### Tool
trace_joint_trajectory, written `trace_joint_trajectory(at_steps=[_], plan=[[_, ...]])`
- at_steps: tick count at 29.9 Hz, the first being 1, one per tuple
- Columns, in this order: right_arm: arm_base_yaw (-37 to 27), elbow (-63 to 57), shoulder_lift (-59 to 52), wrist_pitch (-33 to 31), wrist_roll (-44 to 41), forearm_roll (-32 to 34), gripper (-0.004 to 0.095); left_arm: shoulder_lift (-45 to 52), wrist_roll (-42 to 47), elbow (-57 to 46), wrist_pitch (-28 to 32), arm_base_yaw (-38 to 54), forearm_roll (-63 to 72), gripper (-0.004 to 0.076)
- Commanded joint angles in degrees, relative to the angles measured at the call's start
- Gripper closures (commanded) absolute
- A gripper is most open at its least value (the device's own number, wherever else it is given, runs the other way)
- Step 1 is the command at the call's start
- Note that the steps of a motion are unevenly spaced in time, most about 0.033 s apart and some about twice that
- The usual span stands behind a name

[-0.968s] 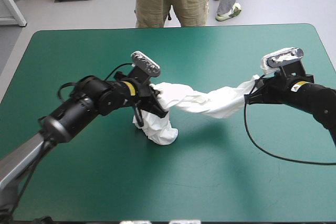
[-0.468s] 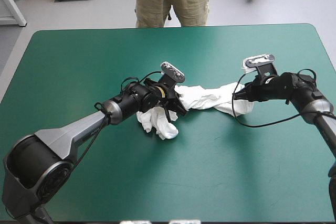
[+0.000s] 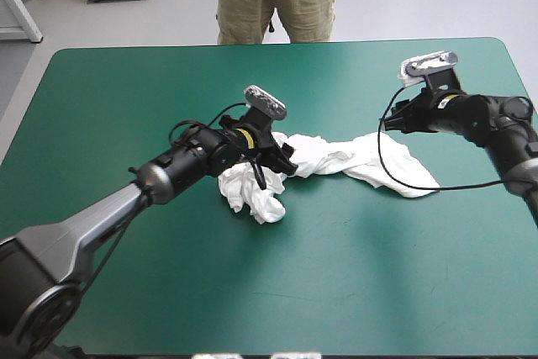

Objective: Fold the cloth

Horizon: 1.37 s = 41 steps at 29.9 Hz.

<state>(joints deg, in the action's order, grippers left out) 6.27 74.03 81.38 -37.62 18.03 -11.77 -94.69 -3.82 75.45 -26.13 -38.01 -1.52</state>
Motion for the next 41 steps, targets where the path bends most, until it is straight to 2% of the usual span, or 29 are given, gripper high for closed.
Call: trace_joint_trajectory(at_steps=[1,3,7,10,13,19,31,34,37,41], plan=[[-0.05,5.02,-7.42,-1.90,-0.40,0.09,0.0397,12.50,3.14,2.30,-1.47,1.29,-2.62,0.0200],[-0.05,5.68,-11.16,-3.97,-0.49,-0.12,0.0399,16.25,5.43,2.30,-6.18,3.35,-4.07,0.0199],[-0.05,5.68,-17.85,-8.88,-1.30,-1.92,0.0399,20.05,6.97,1.81,-19.25,10.31,-3.14,0.0199],[-0.05,5.56,-21.46,-13.37,-2.35,-3.23,0.0399,19.94,4.52,-0.84,-23.98,15.91,0.05,0.0200],[-0.05,5.22,-22.99,-16.13,-2.57,-4.85,0.0399,19.00,-1.43,-4.99,-21.90,19.95,9.02,0.0213],[-0.05,3.02,-23.05,-15.31,-2.57,-4.27,0.0399,12.20,-10.10,-8.79,-19.22,21.49,21.12,0.0216],[-0.05,0.06,-23.05,-12.49,-2.57,-4.05,0.0399,-1.30,-16.36,-8.79,-15.92,21.49,25.87,0.0239],[-0.05,0.06,-23.05,-12.27,-2.57,-4.05,0.0399,-2.92,-16.73,-8.79,-15.68,21.49,26.21,0.0293],[-0.05,0.06,-23.05,-11.93,-2.57,-3.79,0.0404,-3.47,-17.17,-8.79,-15.55,21.49,27.60,0.0400],[-0.05,0.06,-23.05,-11.78,-2.57,-3.19,0.0466,-3.47,-19.80,-8.79,-14.65,21.49,31.02,0.0631]])
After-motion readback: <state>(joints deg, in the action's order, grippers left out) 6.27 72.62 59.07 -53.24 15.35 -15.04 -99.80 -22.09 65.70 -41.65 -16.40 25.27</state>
